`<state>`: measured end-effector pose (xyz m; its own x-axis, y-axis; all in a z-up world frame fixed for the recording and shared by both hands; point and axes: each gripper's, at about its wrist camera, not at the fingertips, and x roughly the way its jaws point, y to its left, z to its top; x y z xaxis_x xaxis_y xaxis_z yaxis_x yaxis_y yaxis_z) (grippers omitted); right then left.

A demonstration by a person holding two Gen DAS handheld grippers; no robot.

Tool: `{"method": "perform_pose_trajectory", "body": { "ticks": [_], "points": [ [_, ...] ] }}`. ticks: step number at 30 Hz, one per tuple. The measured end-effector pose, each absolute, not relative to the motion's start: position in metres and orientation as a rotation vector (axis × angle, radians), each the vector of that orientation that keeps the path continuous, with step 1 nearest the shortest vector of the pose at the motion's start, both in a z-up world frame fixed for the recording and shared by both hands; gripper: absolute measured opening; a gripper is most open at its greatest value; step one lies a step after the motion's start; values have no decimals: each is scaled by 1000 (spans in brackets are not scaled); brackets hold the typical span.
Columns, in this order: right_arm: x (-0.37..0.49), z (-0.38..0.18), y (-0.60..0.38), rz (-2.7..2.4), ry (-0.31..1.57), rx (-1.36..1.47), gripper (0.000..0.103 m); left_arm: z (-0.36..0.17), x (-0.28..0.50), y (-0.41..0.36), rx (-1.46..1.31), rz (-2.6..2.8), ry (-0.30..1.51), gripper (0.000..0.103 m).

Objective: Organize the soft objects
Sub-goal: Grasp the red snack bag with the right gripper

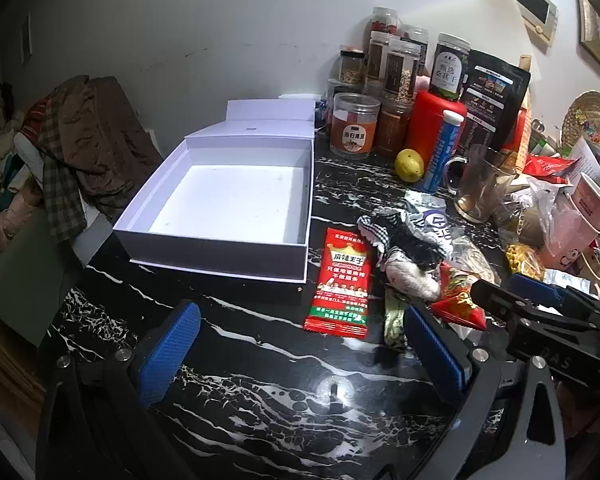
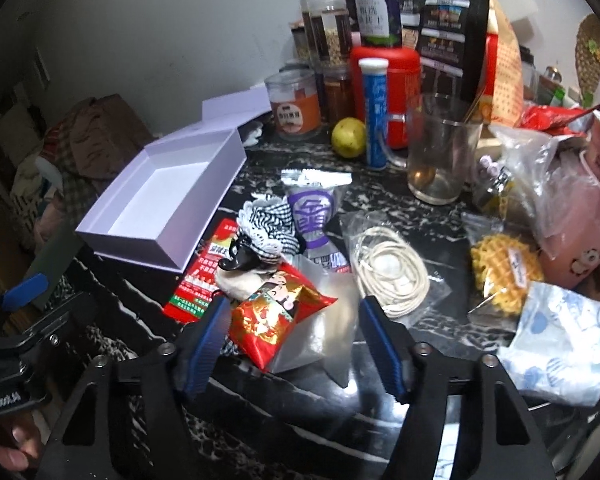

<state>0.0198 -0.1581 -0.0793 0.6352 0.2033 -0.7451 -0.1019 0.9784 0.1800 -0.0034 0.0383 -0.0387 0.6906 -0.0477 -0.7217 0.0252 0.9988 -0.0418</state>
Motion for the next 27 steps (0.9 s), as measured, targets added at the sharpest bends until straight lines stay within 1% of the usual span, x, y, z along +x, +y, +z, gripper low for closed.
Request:
{"method": "perform_pose_trajectory", "body": {
  "ticks": [10, 12, 13, 14, 18, 20, 27],
  "points": [
    [34, -92, -147, 159, 891, 137, 64, -48, 2, 43, -50, -64, 829, 103],
    [35, -92, -145, 159, 890, 122, 55, -49, 2, 42, -49, -65, 831, 103],
    [35, -93, -145, 166, 897, 125, 44, -49, 3, 42, -51, -66, 833, 103],
    [36, -94, -144, 172, 910, 129, 39, -50, 3, 42, -53, -68, 836, 103],
    [36, -101, -144, 191, 917, 130, 36, -51, 3, 40, -54, -75, 840, 103],
    [32, -100, -147, 206, 902, 145, 30, -51, 2, 38, -53, -81, 841, 103],
    [16, -78, -164, 230, 827, 176, 28, -53, 3, 24, -67, -142, 853, 103]
  ]
}}
